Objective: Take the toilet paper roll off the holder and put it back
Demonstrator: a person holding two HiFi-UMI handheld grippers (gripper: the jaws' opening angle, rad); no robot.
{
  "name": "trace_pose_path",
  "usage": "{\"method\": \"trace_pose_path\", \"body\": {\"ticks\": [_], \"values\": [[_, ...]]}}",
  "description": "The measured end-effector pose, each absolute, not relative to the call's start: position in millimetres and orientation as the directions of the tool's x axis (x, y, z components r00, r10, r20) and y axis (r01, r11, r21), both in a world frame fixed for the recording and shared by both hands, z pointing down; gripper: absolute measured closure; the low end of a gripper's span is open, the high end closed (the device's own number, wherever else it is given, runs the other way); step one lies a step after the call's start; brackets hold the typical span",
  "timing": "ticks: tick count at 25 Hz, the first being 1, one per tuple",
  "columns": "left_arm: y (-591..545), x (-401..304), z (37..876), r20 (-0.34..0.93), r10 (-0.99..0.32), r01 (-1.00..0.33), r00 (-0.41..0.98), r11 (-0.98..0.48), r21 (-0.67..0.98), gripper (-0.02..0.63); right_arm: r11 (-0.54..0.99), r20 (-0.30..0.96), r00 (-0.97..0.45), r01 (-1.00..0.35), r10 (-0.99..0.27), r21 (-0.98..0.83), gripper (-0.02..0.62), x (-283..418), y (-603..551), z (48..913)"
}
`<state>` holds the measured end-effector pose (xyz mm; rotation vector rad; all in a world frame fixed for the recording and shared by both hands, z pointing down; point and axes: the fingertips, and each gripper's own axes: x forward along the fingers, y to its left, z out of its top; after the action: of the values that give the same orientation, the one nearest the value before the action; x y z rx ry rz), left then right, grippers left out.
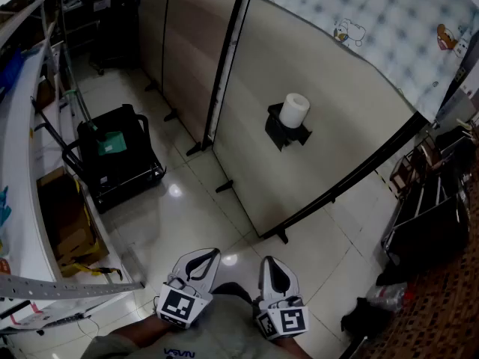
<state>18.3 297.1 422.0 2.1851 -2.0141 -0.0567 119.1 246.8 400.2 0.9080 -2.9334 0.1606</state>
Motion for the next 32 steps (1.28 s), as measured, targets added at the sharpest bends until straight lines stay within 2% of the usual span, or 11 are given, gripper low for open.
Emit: {"method": "trace_pose_path", "body": {"ticks": [14,21,32], "values": [[238,-50,456,0.176,-0.984,-0.985,-0.029,0.058,0.165,0.601,0.868,0.115,-0.875,-0.482,-0.470,-0.116,0.595,51,168,427],[132,-85,444,0.191,-0.981,-0.993,-0.016,0.038,0.110,0.601,0.868,0.080,-0.879,-0.477,-0.470,-0.140,0.595,18,67,420],[-13,-93,398,0.144,-0.989,-0.999,0.014,-0.007,0.046,0.601,0.891,-0.026,-0.892,-0.449,-0.451,-0.059,0.540,2,-66,372]]}}
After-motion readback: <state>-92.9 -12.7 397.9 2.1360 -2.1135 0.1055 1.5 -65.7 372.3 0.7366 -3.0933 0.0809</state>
